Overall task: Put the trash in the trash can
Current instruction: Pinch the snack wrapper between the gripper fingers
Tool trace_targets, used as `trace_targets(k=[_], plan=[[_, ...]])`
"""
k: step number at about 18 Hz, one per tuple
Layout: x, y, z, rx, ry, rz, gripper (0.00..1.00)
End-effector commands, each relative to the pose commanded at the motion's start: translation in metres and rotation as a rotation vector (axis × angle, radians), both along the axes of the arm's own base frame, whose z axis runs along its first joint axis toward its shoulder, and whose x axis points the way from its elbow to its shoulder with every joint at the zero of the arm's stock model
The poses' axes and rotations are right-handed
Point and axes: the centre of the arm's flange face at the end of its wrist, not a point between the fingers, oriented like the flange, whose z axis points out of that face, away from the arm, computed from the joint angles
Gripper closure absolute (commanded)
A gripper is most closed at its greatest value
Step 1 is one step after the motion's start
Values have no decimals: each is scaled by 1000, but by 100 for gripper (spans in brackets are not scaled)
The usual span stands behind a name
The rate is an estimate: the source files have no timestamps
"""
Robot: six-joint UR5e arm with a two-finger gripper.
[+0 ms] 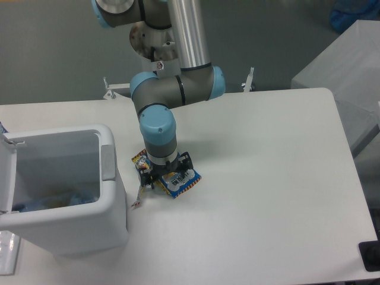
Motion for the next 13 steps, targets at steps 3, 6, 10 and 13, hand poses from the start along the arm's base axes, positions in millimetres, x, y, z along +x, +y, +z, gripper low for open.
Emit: trace_targets(k=[3, 6, 10, 13], plan=[[1, -1, 1, 1, -1, -8, 3], [1, -2, 0, 2, -2, -8, 20], [0, -3, 2, 4, -2, -5, 34], [-3, -4, 4, 8, 0, -2, 35]])
